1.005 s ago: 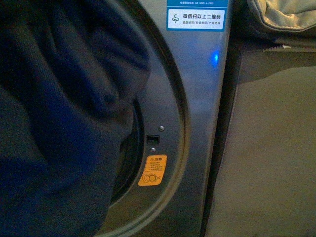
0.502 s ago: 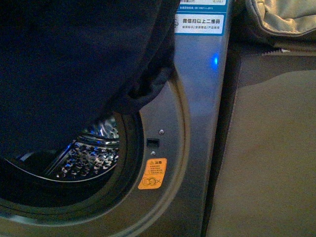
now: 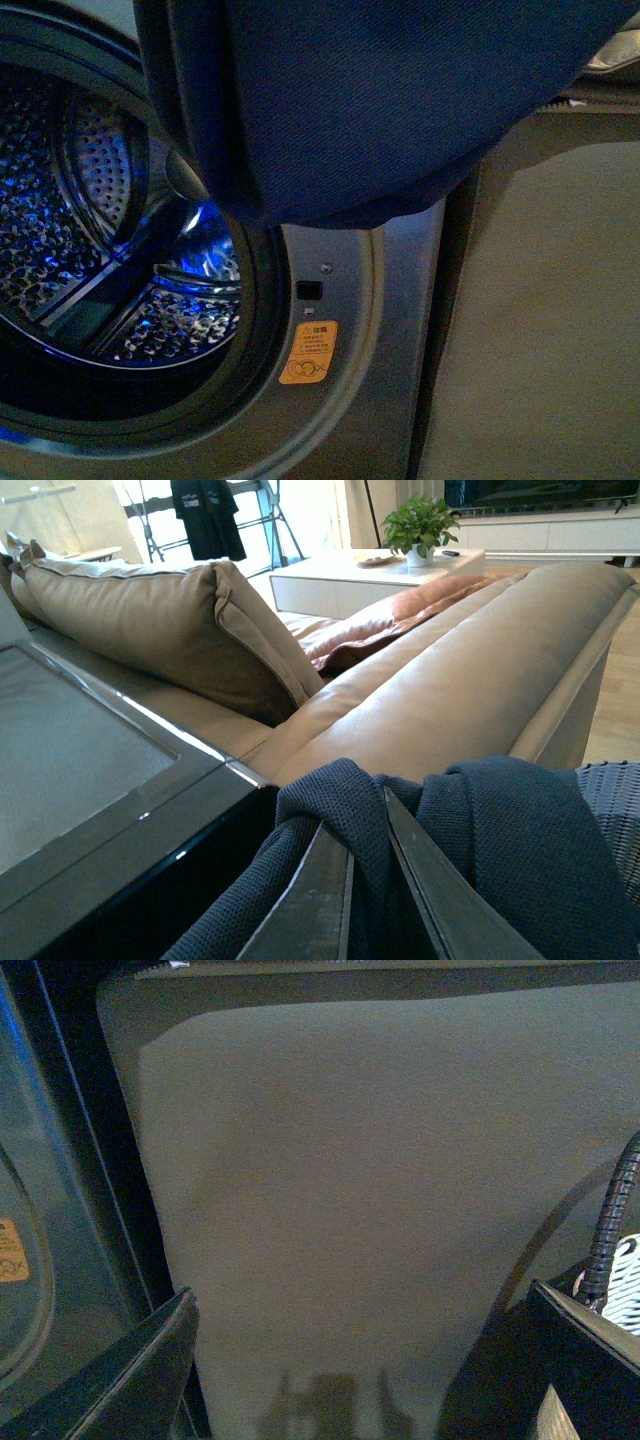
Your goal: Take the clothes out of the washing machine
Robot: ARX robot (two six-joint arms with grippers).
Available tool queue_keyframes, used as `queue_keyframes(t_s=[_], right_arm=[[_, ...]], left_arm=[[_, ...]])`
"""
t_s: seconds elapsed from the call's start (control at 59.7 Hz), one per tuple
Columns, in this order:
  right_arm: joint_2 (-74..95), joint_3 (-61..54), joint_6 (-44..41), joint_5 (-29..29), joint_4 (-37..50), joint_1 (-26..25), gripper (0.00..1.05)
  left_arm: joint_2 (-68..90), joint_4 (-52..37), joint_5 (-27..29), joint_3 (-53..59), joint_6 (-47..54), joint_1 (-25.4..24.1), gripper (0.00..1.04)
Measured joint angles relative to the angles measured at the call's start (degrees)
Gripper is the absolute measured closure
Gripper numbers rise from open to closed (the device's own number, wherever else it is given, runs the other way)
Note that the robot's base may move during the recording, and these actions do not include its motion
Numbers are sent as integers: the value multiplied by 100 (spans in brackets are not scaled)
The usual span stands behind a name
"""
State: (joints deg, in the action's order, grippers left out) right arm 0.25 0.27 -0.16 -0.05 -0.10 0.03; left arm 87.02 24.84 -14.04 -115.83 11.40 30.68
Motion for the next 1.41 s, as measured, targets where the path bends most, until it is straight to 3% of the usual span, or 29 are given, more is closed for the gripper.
queue_keyframes(t_s=[0.301,0.335,0.435,0.486,0.569,0.653,0.737,1.072,1.223,1.407], right_arm=[[4,-2,35,-52,15,-11,7],[289,-55,632,-1237,824,-369,7],[1067,-7,2074,-3550,2870,-1211,7],[1543,31,2946,-4446,3858,-1532,7],[2302,302,3805,-5130,5099,-1805,7],[3139,922,4487,-5174,6286,-1845,7],[3676,1480,4627,-5110,6625,-1672,7],[5412,3248,4207,-4804,6389,-203,7],[5851,3630,4011,-4774,6406,424,7],[6092,3891,3405,-4347,5912,1309,7]], left_arm=[[35,31,46,-192,44,9,98],[35,31,44,-192,44,9,98],[37,31,44,-199,44,13,98],[37,31,33,-199,44,15,98],[35,31,42,-205,44,15,98],[37,31,42,-205,44,13,98],[35,31,42,-205,44,13,98],[35,31,42,-205,44,13,98],[35,31,42,-205,44,13,98],[35,31,42,-205,44,15,98]])
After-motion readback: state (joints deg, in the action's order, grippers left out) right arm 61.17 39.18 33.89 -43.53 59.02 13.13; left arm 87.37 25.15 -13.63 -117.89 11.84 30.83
